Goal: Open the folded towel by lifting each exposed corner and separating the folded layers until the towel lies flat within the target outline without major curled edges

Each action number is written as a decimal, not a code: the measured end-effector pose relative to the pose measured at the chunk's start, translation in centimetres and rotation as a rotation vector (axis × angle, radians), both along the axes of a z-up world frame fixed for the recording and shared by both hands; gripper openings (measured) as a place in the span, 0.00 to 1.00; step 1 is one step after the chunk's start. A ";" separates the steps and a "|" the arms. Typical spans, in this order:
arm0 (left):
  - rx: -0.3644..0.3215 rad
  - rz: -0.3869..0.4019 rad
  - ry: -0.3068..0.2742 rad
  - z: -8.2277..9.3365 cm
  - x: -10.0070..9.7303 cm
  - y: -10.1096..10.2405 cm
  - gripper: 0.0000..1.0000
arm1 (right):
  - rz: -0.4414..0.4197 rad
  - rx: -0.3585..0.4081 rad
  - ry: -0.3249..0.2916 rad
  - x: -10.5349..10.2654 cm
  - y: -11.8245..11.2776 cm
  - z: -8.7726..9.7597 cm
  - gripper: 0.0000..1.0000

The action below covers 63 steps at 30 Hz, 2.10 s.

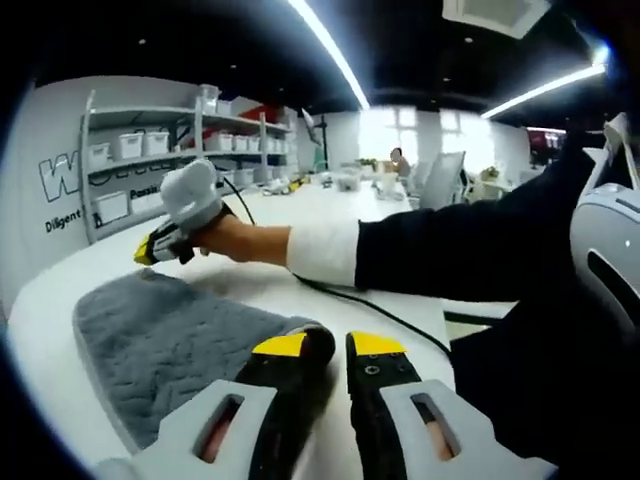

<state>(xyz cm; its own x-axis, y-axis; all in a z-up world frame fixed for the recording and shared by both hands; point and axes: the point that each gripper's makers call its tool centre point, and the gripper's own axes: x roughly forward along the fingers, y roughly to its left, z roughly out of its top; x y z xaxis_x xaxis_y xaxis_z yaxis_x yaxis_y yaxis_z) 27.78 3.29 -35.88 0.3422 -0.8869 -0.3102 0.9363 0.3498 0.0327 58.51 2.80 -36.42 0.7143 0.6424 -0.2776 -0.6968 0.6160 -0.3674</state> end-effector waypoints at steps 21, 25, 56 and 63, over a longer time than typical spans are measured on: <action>0.071 0.084 0.048 -3.2 2.1 0.2 0.01 | 0.054 0.162 0.265 -1.7 1.6 -2.0 0.00; 0.079 0.096 0.092 -3.9 2.1 0.2 0.01 | 0.032 0.067 0.271 -1.7 1.3 -3.8 0.00; -0.199 0.302 0.172 3.0 5.7 9.4 0.01 | 0.122 0.131 0.054 -3.5 3.7 1.2 0.00; -0.164 0.350 0.106 2.3 7.2 11.9 0.15 | 0.207 0.151 0.000 -5.3 5.9 3.0 0.00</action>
<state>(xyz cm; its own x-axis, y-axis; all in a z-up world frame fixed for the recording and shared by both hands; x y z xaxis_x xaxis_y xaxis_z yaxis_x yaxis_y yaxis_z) 34.97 15.17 -33.59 0.6060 -0.7633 -0.2239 0.7550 0.6406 -0.1401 53.25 8.68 -33.46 0.5629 0.8094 -0.1672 -0.8140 0.5077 -0.2823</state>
